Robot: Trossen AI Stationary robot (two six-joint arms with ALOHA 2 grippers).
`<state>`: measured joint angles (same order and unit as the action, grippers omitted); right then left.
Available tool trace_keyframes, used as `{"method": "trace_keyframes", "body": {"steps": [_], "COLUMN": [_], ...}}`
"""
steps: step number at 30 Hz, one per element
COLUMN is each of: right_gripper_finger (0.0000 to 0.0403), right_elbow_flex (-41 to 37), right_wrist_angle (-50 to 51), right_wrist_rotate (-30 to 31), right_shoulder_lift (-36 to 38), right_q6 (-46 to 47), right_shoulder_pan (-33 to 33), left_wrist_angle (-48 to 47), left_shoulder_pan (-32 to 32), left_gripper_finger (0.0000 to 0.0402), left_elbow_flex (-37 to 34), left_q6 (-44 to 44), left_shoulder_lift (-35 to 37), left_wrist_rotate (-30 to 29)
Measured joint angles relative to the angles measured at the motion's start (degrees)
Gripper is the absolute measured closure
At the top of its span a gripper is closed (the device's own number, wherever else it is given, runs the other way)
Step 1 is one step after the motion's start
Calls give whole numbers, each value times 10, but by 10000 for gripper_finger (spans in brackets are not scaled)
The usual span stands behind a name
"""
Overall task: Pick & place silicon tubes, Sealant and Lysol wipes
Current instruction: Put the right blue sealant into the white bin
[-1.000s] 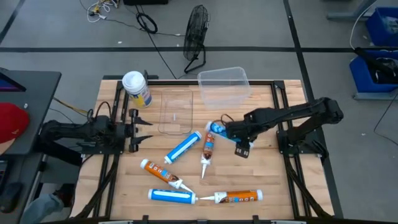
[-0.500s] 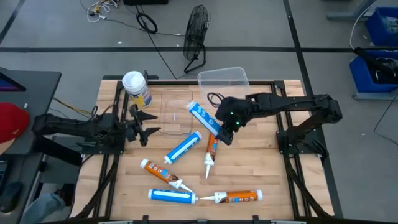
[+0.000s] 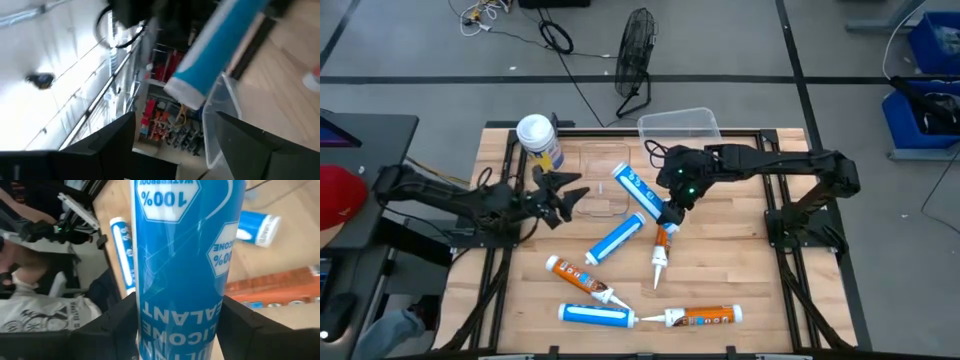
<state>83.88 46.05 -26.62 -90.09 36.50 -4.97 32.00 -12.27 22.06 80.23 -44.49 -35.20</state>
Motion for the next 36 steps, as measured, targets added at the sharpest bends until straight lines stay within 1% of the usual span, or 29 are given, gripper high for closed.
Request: {"method": "trace_keyframes", "body": {"steps": [4, 7, 9, 13, 17, 24, 27, 31, 33, 36], "right_gripper_finger": [191, 191, 191, 191, 191, 191, 191, 191, 191, 191], "right_elbow_flex": [0, 0, 0, 0, 0, 0, 0, 0, 0, 0], "right_wrist_angle": [-5, -13, -15, -24, -30, -33, -38, -55, -56, -71], "right_wrist_rotate": [-25, -29, -30, -30, -42, -47, -59, -68, -69, -73], "right_shoulder_lift": [-1, -1, -1, -1, -1, -1, -6, -13, -17, -20], "right_q6": [16, 21, 21, 21, 27, 43, 54, 65, 66, 70], "right_shoulder_pan": [-8, -11, -13, -14, -13, -13, -16, -16, -16, -17], "left_wrist_angle": [-26, -23, -13, -2, 14, 52, 51, 55, 54, 54], "left_shoulder_pan": [1, 1, 1, 1, 1, -2, 0, 9, 15, 21], "left_gripper_finger": [126, 126, 128, 139, 156, 184, 187, 169, 151, 116], "left_elbow_flex": [16, 23, 26, 27, 27, 26, 29, 41, 47, 50], "left_q6": [54, 96, 104, 114, 150, 154, 140, 109, 89, 89], "left_shoulder_lift": [-43, -83, -102, -129, -141, -140, -140, -140, -140, -140], "left_wrist_rotate": [-27, -53, -66, -69, -68, -66, -50, -47, -47, -46]}}
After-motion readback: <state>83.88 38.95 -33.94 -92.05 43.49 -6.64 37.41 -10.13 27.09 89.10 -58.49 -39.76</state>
